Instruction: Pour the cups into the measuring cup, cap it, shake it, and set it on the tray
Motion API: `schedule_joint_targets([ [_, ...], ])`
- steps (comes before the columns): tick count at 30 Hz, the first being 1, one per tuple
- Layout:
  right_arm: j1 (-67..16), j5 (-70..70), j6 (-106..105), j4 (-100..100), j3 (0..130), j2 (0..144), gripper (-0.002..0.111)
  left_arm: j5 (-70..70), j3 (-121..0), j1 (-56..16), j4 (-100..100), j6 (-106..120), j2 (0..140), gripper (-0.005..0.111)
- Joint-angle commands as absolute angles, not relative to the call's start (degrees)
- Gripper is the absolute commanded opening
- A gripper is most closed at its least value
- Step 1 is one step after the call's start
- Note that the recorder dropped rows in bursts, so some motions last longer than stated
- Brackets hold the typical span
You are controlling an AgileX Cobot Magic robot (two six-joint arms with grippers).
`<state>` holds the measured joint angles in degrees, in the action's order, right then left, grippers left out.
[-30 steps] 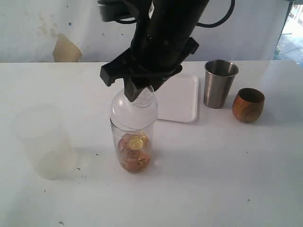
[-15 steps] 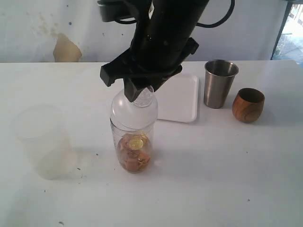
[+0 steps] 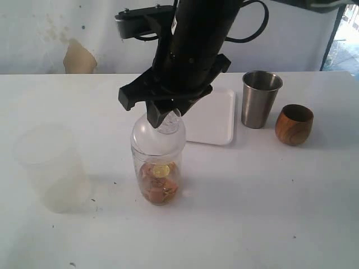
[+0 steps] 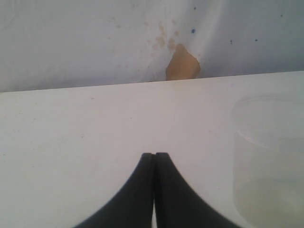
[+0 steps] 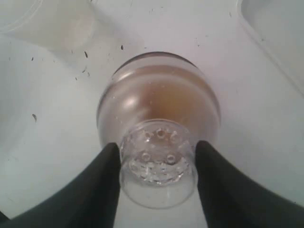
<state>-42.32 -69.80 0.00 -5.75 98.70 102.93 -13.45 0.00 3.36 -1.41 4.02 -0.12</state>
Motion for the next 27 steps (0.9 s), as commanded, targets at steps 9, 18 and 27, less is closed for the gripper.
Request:
schedule_joint_targets([
  [9, -42.31, -68.56, -1.43, -5.62, 98.59, 103.71, 0.032, -13.27, 0.00, 3.32, -0.87, 3.91, 0.00, 0.000],
  [18, -42.31, -66.52, -1.43, -5.52, 98.59, 103.71, 0.039, -13.27, 0.00, 3.32, -0.87, 3.91, 0.00, 0.000],
  [27, -42.31, -66.66, -1.43, -5.53, 98.59, 103.71, 0.039, -13.27, 0.00, 3.32, -0.87, 3.91, 0.00, 0.000],
])
